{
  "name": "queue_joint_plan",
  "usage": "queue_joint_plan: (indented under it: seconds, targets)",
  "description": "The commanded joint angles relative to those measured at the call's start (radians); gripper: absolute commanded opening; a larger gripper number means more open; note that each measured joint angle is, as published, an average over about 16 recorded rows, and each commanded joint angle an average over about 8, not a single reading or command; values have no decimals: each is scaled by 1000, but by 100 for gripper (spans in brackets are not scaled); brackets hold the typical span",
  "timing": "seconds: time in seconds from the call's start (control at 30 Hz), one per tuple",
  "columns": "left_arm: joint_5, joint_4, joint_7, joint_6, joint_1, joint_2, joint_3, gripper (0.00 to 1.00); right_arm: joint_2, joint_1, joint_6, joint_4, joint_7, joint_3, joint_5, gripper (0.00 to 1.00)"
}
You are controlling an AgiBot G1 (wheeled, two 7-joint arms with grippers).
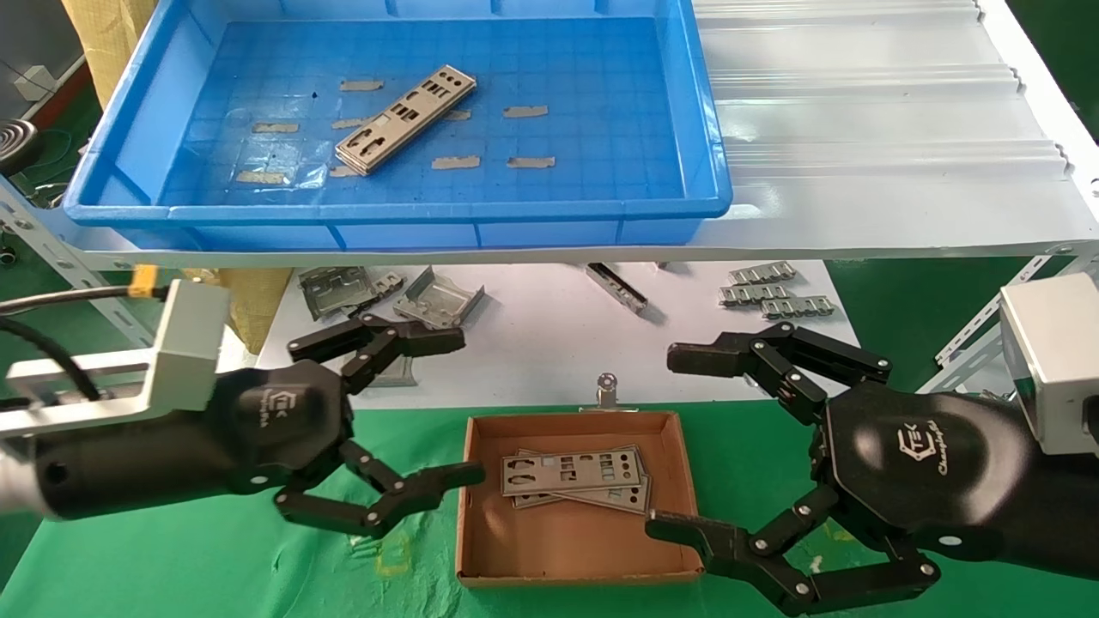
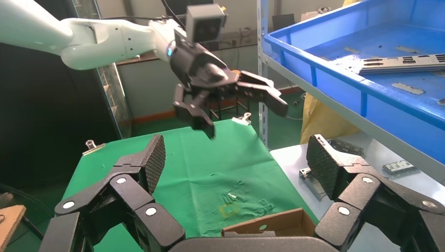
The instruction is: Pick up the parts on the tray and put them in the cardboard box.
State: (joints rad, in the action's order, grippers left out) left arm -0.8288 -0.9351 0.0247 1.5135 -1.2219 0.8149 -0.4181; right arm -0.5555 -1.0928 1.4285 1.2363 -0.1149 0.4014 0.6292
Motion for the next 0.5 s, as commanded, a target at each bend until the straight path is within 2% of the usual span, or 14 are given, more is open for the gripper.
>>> queue_joint_plan:
  seconds: [0.03, 0.5]
  targets:
    - [11, -39, -23, -2, 16, -23, 15, 100, 0, 0, 0, 0, 0, 0, 0, 100]
    - [86, -304, -185, -16, 129, -178, 121, 100, 0, 0, 0, 0, 0, 0, 0, 100]
